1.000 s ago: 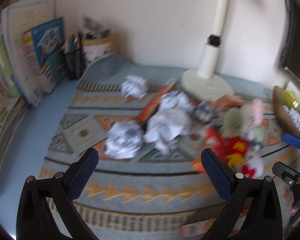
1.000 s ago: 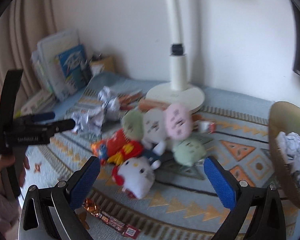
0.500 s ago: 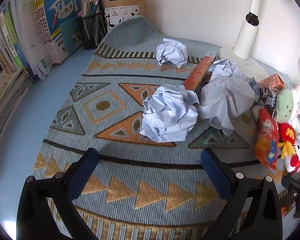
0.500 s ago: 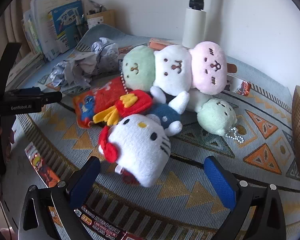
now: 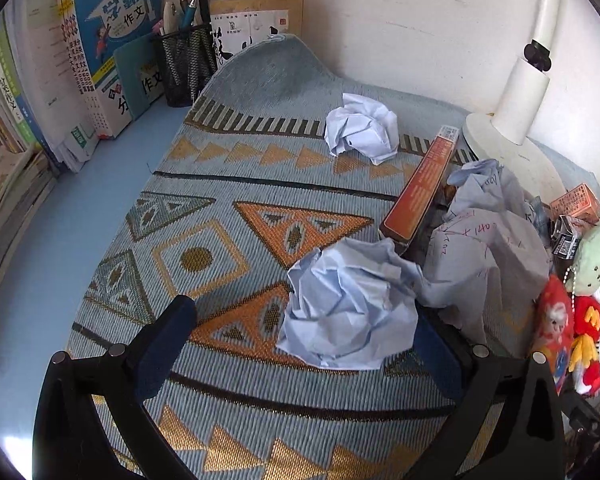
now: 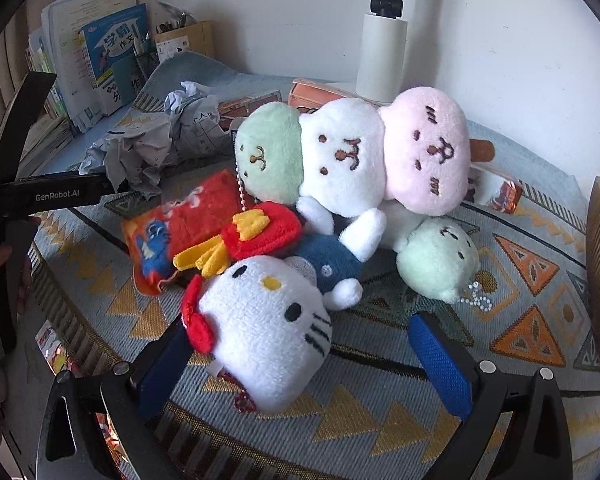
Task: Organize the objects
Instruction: 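Grasp a light-blue paper ball with the left gripper while the right grasps the Hello Kitty plush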
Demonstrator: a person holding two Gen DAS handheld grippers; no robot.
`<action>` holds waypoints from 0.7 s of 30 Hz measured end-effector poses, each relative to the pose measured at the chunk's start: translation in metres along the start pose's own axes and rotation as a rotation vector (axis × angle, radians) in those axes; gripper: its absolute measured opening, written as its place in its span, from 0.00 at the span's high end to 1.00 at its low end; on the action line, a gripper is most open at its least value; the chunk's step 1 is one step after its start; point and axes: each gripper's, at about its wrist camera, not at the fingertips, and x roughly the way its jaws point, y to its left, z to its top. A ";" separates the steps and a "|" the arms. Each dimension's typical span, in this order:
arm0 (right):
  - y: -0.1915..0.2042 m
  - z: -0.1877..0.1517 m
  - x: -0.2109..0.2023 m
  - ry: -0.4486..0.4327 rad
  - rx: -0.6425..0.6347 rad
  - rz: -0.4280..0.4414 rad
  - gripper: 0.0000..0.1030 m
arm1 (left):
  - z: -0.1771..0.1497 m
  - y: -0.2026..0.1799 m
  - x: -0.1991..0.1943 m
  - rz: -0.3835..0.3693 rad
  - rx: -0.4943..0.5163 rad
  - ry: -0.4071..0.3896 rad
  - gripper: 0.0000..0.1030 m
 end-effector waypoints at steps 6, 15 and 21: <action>0.000 0.002 0.001 0.000 -0.002 0.001 0.00 | -0.002 -0.001 0.001 0.001 0.001 -0.001 0.00; -0.001 0.002 0.002 0.000 -0.002 0.002 0.00 | -0.002 0.000 0.002 0.000 0.002 0.000 0.00; -0.001 0.002 0.001 0.001 -0.003 0.001 0.00 | -0.002 0.001 0.003 0.000 0.003 0.000 0.00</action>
